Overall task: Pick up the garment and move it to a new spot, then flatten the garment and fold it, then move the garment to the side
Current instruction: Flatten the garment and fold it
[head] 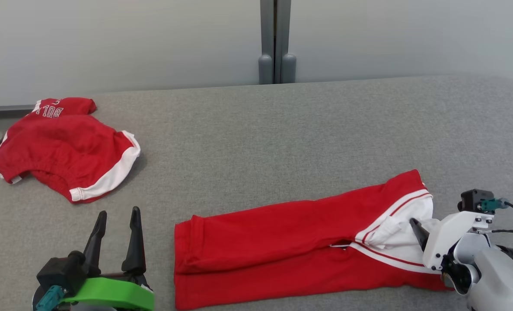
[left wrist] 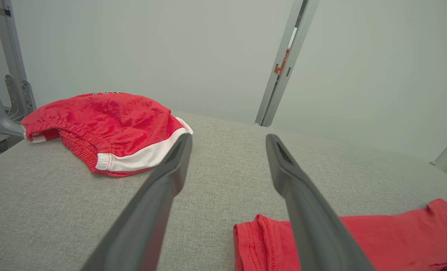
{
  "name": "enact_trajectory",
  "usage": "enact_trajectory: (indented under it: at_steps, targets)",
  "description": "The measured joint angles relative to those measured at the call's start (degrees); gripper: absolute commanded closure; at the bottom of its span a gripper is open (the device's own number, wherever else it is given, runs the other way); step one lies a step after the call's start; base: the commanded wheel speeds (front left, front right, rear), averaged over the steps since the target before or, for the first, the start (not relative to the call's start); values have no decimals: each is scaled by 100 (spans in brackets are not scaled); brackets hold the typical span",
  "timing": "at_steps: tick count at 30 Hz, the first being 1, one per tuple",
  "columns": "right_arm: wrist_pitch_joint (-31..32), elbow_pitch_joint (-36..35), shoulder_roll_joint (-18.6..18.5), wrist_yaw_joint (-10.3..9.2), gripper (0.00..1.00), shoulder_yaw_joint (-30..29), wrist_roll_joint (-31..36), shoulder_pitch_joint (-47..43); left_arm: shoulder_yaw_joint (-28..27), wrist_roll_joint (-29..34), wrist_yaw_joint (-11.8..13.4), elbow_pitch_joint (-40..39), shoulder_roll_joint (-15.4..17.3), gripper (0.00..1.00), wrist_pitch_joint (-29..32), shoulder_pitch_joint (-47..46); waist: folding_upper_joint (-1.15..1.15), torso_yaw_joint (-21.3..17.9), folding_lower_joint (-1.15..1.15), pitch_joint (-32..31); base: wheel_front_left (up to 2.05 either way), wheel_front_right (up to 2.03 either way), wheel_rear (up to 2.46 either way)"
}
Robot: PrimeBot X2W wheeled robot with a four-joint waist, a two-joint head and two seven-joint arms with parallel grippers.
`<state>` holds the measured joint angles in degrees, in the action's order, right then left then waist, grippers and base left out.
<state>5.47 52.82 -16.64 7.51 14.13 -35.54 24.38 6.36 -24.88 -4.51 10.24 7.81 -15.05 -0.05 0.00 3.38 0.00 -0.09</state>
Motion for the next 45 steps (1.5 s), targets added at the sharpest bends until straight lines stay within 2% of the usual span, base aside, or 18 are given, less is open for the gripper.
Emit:
enact_trajectory:
  at_steps: [5,10,11,12,13,14,15,19,23,33,36,40,45]
  targets:
    - [769,710,92,2,0,78,-113,229,-19,32,-55,103,-36,0,-1,-45,0,178,0,30,0,0,0]
    - [1057,821,111,-7,0,119,-381,293,-78,34,-103,162,-62,0,0,-79,0,329,0,77,0,0,0]
    - [1106,803,109,-29,7,127,-477,297,-91,41,-105,181,-65,0,0,-87,0,362,0,90,0,0,0]
    - [1165,772,100,-43,44,159,-554,305,-102,41,-112,192,-69,0,0,-90,0,385,0,99,0,0,0]
    - [1187,734,85,-46,61,198,-591,319,-119,42,-123,203,-77,0,0,-93,0,401,0,106,0,0,0]
    - [1185,676,80,-46,93,230,-644,331,-138,42,-132,218,-86,0,-1,-98,0,418,0,115,0,0,0]
    - [1183,615,91,-46,100,264,-726,347,-154,44,-138,231,-93,0,0,-107,0,429,0,120,0,0,0]
    - [1226,356,197,-22,100,516,-938,455,-190,77,-157,277,-125,0,0,-121,0,440,0,100,0,0,0]
    - [1082,198,73,-7,100,626,-1033,542,-216,92,-182,286,-159,0,0,-121,0,416,0,65,0,0,0]
    - [604,180,-887,-1,100,438,-1076,656,-318,133,-207,303,-235,0,0,-91,0,214,0,20,0,0,0]
    - [345,296,-1074,-1,100,330,-949,695,-326,166,-212,303,-257,0,0,-87,0,132,0,16,0,0,0]
    - [18,241,-1096,-2,100,234,-818,769,-355,183,-230,303,-280,0,0,-86,0,43,0,16,0,0,0]
    - [-397,-431,-851,-2,100,360,-300,759,-367,225,-249,318,-294,0,0,-76,0,9,0,-20,0,0,0]
